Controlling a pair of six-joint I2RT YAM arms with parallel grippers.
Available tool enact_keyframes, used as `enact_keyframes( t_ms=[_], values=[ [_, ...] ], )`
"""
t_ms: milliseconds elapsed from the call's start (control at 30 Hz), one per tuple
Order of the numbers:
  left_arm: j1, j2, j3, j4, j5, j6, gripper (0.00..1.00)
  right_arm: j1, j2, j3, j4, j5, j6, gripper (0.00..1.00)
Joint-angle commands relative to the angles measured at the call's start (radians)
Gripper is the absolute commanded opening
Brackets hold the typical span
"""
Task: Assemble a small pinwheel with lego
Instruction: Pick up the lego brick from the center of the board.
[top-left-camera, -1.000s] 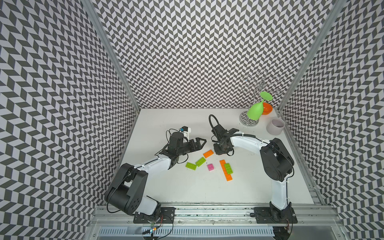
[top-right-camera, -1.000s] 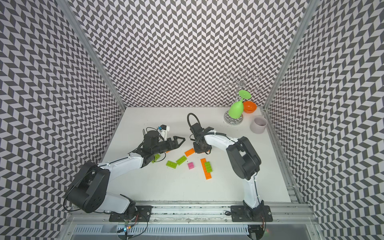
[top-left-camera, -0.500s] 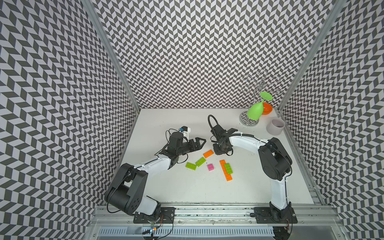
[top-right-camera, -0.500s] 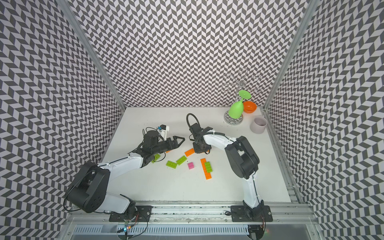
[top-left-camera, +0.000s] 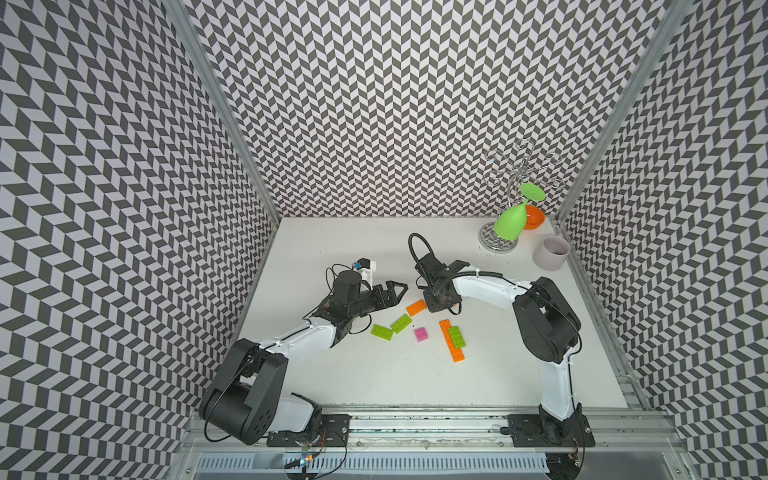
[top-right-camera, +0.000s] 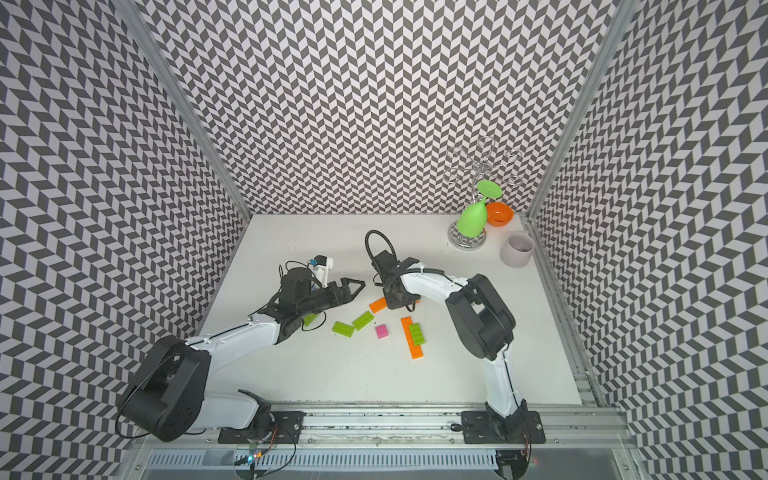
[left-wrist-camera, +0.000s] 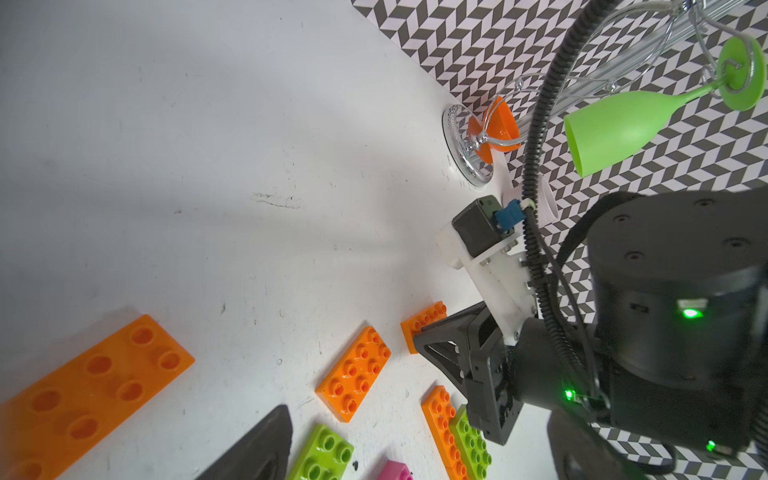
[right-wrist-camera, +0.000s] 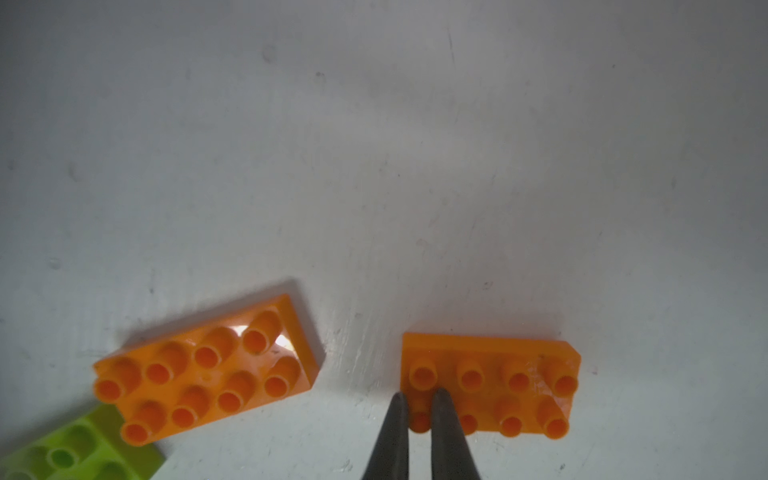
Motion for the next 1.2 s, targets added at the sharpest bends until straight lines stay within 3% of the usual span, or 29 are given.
enact_keyframes(
  t_ms=[0,400,667,833,1167],
  values=[
    [0.006,-0.038,-0.019,-0.007,0.003,0.000,0.95,0.005,0.043,-0.051,-0.033,-0.006,-0.010,0.10],
    [-0.008,-0.108,-0.083,-0.025,0.024,-0.003,0.95,-0.015,-0.092,-0.013,-0.060,-0.024,-0.049,0.10],
    [-0.159,-0.112,-0.118,-0.018,-0.024,-0.005,0.95,-0.015,-0.232,-0.175,-0.057,-0.087,-0.074,0.10],
    [-0.213,-0.085,-0.148,0.033,-0.039,-0.039,0.95,-0.010,-0.243,-0.224,-0.051,-0.097,-0.082,0.10],
    [-0.218,-0.080,-0.134,0.017,-0.053,-0.025,0.95,-0.008,-0.226,-0.208,-0.037,-0.130,-0.097,0.11]
  ],
)
